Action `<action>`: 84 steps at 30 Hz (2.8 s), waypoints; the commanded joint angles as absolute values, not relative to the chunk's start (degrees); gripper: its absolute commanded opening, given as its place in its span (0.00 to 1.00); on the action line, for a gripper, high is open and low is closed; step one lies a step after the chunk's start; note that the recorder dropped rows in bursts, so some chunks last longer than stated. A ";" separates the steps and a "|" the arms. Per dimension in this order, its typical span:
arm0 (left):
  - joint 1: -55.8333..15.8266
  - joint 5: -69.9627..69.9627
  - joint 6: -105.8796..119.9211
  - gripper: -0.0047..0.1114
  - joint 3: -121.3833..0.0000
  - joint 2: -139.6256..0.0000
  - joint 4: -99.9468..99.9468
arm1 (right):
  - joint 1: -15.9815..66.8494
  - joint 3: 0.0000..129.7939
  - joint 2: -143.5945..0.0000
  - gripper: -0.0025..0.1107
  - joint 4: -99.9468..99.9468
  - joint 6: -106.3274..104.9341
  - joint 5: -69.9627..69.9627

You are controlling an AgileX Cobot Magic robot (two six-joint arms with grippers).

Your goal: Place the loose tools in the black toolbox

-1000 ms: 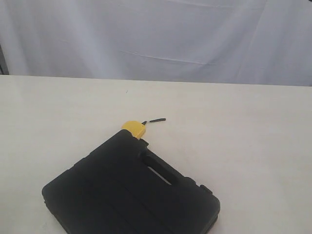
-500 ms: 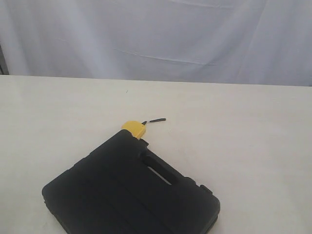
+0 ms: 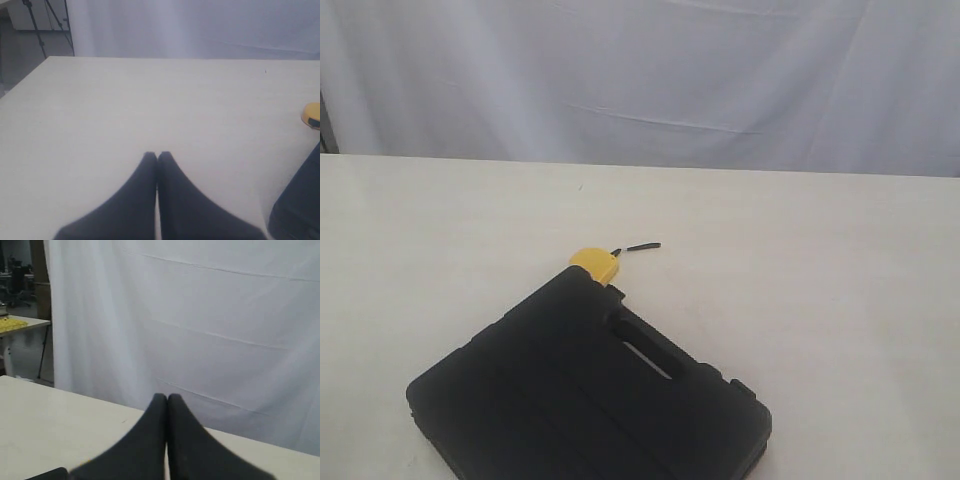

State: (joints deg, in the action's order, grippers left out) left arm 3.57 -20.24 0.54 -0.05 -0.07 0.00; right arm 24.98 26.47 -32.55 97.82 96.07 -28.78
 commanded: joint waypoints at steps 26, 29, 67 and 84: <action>3.31 -19.62 0.41 0.04 0.00 0.00 0.00 | 21.49 25.97 -28.35 0.02 94.11 98.05 -30.96; 3.31 -19.62 0.41 0.04 0.00 0.00 0.00 | 14.32 23.64 -25.28 0.02 92.43 97.40 -28.18; 3.31 -19.62 0.41 0.04 0.00 0.00 0.00 | -14.91 9.21 0.00 0.02 17.40 16.39 -16.39; 3.31 -19.62 0.41 0.04 0.00 0.00 0.00 | -15.90 4.28 0.00 0.02 6.54 5.27 -12.28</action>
